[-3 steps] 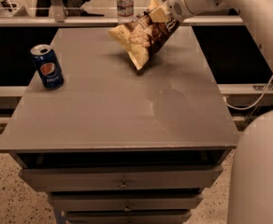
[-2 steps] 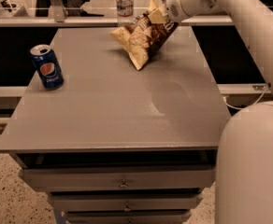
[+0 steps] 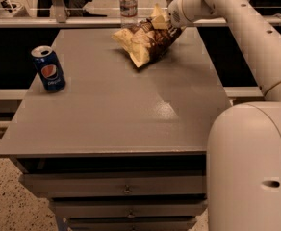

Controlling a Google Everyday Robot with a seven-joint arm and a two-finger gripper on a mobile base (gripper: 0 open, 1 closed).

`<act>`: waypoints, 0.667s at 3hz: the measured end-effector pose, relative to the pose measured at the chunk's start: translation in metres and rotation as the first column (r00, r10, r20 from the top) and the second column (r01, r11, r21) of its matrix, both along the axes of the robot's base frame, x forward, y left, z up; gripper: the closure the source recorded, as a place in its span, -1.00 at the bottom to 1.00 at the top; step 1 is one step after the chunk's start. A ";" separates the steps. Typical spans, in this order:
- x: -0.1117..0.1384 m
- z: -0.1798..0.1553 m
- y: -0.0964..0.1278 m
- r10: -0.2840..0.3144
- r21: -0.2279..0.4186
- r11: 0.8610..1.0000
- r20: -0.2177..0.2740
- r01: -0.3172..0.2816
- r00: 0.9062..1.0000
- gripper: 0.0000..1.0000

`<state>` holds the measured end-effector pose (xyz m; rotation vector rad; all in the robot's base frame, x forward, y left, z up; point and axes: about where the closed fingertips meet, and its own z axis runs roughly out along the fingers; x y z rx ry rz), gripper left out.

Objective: Move brown chip bag near water bottle

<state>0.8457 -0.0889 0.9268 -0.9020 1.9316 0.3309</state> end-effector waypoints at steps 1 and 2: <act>0.003 -0.006 -0.003 -0.003 0.002 1.000 -0.008 0.003 1.000 -0.30; 0.005 -0.009 -0.007 -0.006 0.003 1.000 -0.010 0.006 1.000 -0.77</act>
Offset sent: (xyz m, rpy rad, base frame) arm 0.0052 -0.0185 -0.0047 0.0046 0.0033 -0.0175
